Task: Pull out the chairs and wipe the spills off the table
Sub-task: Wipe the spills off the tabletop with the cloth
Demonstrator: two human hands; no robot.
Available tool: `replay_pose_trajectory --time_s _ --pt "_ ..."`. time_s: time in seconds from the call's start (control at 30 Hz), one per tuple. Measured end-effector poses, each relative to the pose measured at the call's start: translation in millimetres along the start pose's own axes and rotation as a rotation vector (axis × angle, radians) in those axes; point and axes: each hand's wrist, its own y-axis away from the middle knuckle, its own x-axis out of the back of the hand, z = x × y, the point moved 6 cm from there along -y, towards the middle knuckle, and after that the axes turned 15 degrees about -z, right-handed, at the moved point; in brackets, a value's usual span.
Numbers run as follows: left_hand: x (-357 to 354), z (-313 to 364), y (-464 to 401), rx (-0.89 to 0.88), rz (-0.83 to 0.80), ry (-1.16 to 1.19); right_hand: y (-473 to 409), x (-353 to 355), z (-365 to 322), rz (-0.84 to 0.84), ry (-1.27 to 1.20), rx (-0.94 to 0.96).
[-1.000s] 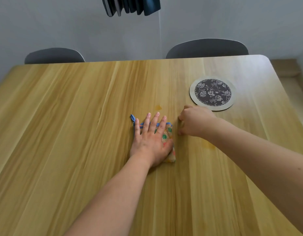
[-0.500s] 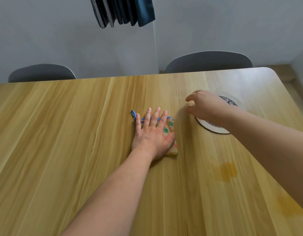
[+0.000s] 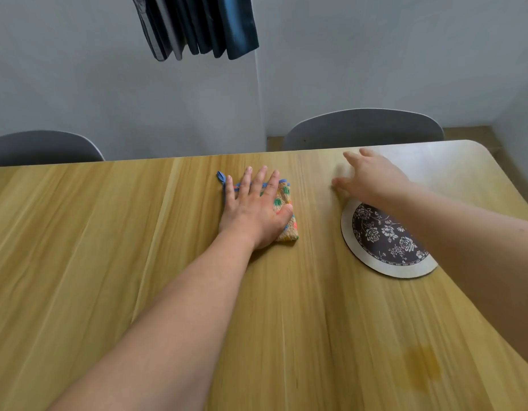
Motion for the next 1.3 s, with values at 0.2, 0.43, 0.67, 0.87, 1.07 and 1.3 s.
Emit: replay_pose_trajectory --time_s 0.2,0.43,0.67,0.87,1.07,1.3 --pt "16 -9 -37 0.003 0.018 0.001 -22 9 -1 -0.189 0.106 -0.062" --pt "30 -11 -65 -0.001 0.031 0.011 -28 10 7 -0.241 0.247 -0.042" --pt "32 5 -69 -0.009 0.023 0.008 -28 9 21 -0.378 0.279 0.024" --pt "38 44 -86 -0.021 0.03 0.002 -30 15 18 -0.371 0.236 0.014" --pt "39 67 -92 -0.11 0.082 -0.061 -26 14 18 -0.376 0.223 0.006" --pt "40 78 -97 -0.164 0.082 -0.074 -28 11 17 -0.378 0.23 0.016"
